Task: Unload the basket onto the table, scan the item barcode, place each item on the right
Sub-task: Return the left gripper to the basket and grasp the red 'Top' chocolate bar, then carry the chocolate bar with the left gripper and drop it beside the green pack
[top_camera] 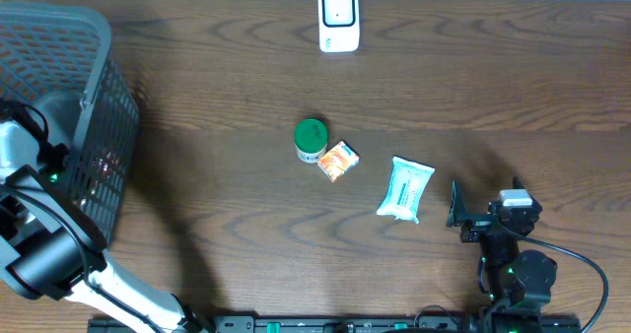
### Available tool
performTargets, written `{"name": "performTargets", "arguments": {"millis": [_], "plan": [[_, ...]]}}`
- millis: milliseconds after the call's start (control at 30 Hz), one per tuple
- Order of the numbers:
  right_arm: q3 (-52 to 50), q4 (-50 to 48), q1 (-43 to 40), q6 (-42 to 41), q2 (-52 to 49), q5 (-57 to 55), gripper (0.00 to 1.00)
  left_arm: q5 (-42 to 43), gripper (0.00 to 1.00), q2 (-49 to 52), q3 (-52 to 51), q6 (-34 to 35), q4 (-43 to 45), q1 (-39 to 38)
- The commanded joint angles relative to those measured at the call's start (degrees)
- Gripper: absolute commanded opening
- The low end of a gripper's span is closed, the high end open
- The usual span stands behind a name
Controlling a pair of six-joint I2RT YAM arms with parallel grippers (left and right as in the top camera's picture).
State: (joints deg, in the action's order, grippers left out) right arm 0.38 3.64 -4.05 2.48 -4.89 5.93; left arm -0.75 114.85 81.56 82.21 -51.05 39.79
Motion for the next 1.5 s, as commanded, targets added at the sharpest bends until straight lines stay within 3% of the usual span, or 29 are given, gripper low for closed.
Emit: {"name": "performTargets", "arguments": {"millis": [0,233,400,700,833,1033,1200,1467], "plan": [[-0.07,0.22,0.39,-0.72,0.04,-0.07,0.99,-0.07,0.19,1.49,0.04,-4.44,-1.14,1.16],[-0.07,0.22,0.39,-0.72,0.04,-0.07,0.99,4.35,0.08,-8.66,5.01,-8.31,-1.31,2.93],[-0.07,0.22,0.39,-0.72,0.04,-0.04,0.99,6.21,0.08,-20.24,7.61,-8.28,-0.33,2.99],[-0.07,0.22,0.39,-0.72,0.04,-0.07,0.99,23.87,0.09,-43.45,7.72,-8.74,6.6,-0.48],[-0.07,0.22,0.39,-0.72,0.04,-0.07,0.99,24.09,0.08,-49.18,7.72,-16.61,6.58,-10.95],[-0.07,0.22,0.39,-0.72,0.04,-0.07,0.99,20.11,0.09,-48.57,7.39,-31.32,0.81,-30.91],[-0.07,0.22,0.39,-0.72,0.04,-0.07,0.99,5.62,0.09,-42.99,6.1,-32.06,-8.98,-44.26],[-0.07,0.22,0.39,-0.72,0.04,-0.04,0.99,6.64,0.09,-27.63,4.04,-32.04,-16.39,-58.05]]}}
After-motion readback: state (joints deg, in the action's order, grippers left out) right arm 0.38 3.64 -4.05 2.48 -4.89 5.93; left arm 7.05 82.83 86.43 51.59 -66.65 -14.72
